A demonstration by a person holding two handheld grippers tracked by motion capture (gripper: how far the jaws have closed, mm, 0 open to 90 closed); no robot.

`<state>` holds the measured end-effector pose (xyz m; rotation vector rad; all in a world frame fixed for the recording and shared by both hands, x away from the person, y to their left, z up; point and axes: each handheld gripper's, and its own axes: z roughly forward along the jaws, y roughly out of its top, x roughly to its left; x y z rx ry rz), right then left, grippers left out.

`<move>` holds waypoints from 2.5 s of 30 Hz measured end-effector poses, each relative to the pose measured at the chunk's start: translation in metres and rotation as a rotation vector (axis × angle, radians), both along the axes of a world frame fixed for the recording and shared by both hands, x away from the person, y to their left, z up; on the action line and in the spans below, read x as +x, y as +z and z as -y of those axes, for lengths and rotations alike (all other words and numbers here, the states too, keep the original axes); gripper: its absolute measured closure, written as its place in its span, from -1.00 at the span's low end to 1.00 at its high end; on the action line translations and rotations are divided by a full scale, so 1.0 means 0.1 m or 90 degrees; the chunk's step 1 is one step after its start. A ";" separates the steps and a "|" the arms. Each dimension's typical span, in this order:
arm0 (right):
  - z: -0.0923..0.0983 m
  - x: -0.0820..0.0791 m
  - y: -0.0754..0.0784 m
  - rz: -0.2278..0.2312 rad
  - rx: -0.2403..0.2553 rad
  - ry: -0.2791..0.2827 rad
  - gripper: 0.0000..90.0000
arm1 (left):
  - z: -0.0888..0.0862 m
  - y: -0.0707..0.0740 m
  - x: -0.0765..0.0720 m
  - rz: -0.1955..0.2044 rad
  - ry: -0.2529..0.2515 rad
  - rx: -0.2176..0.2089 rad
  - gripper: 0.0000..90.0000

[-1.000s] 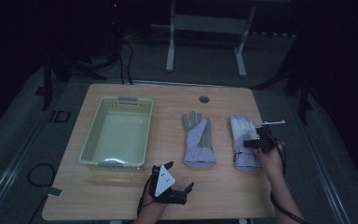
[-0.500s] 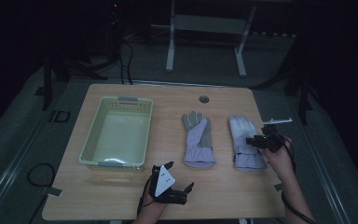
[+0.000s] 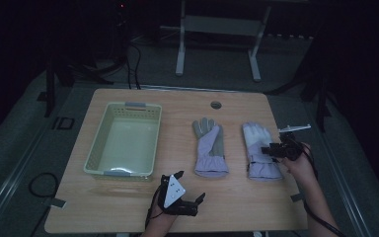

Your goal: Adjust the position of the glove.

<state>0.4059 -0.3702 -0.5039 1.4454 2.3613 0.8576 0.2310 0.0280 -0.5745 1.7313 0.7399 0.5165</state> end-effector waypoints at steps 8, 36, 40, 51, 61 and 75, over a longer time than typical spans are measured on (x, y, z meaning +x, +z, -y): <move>-0.01 0.09 -0.27 -0.015 -0.008 0.030 0.22 | 0.00 0.00 0.00 0.000 0.001 0.000 -0.98; -0.17 -0.16 0.61 0.036 0.055 -0.041 0.73 | 0.00 0.00 0.00 -0.001 0.001 0.000 -0.98; -0.32 -0.19 0.87 0.054 0.058 -0.033 0.73 | 0.00 0.00 0.00 -0.001 0.001 -0.001 -0.98; -0.75 -0.18 1.10 0.053 0.044 -0.027 0.73 | 0.00 0.00 0.00 0.000 -0.001 0.000 -0.98; -1.16 -0.17 1.18 0.047 0.054 0.002 0.73 | 0.00 0.00 0.00 0.002 -0.001 0.002 -0.98; -1.73 -0.14 0.91 -0.001 0.048 0.043 0.73 | 0.00 0.00 0.00 0.001 -0.006 0.001 -0.98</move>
